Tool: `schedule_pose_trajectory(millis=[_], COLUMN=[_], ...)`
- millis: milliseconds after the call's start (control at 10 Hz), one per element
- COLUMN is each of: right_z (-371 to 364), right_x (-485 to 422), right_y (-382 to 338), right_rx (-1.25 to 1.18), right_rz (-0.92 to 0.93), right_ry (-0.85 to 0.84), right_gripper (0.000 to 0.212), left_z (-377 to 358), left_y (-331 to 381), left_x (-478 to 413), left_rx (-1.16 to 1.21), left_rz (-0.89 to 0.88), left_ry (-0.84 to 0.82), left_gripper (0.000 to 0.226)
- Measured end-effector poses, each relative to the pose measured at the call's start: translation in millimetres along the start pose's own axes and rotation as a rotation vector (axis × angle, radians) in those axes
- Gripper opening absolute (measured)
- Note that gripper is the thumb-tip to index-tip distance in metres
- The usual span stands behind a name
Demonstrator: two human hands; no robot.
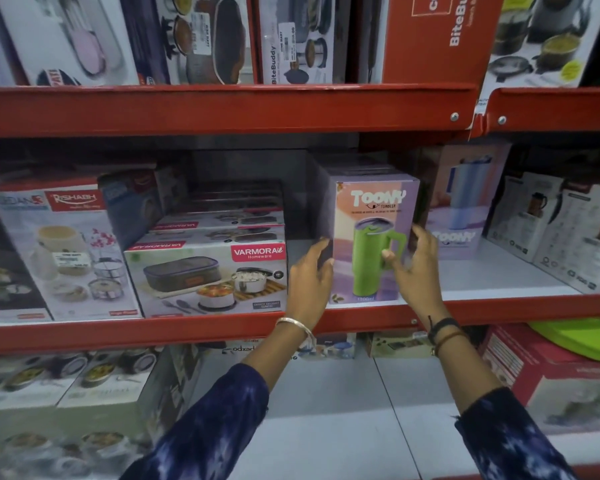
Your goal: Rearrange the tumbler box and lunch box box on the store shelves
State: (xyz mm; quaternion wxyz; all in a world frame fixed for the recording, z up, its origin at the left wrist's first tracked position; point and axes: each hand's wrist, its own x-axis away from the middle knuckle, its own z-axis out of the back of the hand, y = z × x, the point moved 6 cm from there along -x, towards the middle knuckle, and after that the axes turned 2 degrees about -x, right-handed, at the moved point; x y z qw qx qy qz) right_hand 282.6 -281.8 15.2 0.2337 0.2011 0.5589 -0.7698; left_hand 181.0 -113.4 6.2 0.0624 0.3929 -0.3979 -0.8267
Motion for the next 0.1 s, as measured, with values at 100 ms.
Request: schedule_pose_trajectory(millis=[100], right_z=[-2.9], right_x=[17.8], right_y=[-33.4], right_rx=[0.013], right_rz=[0.033], right_ry=[0.069], right_gripper=[0.073], left_z=[26.5], left_y=[18.2], left_x=[8.7], left_rx=[0.000], left_rz=[-0.102], left_ry=[0.073], left_gripper=[0.038])
